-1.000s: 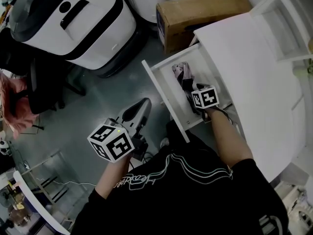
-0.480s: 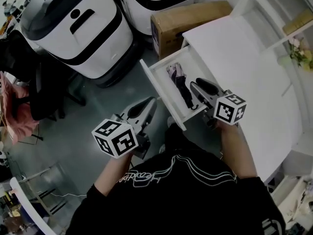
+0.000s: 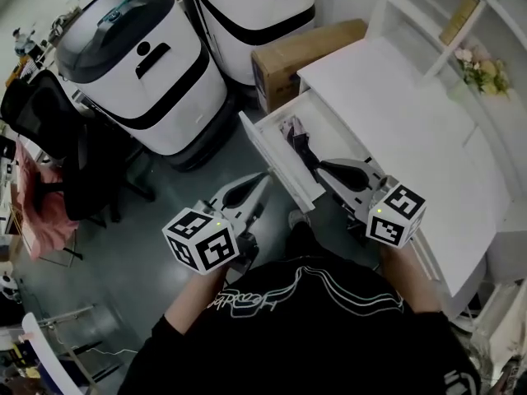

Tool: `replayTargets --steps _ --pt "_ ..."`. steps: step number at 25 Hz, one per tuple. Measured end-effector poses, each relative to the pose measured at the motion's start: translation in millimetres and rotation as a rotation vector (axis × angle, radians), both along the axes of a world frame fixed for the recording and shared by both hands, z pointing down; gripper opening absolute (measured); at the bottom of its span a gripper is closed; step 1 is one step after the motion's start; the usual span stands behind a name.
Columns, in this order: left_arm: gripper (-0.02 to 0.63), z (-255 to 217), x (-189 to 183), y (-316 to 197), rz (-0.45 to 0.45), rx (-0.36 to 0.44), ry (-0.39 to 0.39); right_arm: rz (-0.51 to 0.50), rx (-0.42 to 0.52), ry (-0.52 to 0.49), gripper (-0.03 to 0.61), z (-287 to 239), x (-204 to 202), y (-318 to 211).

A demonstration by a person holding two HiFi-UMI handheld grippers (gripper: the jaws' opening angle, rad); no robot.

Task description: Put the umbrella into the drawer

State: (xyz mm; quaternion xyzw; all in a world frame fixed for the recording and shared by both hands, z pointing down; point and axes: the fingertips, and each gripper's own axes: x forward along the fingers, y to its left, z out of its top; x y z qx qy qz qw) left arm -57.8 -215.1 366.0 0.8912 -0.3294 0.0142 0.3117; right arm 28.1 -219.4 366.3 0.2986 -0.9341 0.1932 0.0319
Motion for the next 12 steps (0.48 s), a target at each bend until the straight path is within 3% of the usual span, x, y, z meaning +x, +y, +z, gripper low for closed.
replayTargets --steps 6,12 --pt "0.020 -20 17 33 0.066 0.079 -0.025 0.036 -0.013 -0.029 0.051 -10 -8 30" --pt "0.020 -34 21 50 0.071 0.102 -0.021 0.078 -0.006 -0.030 0.046 -16 0 44"
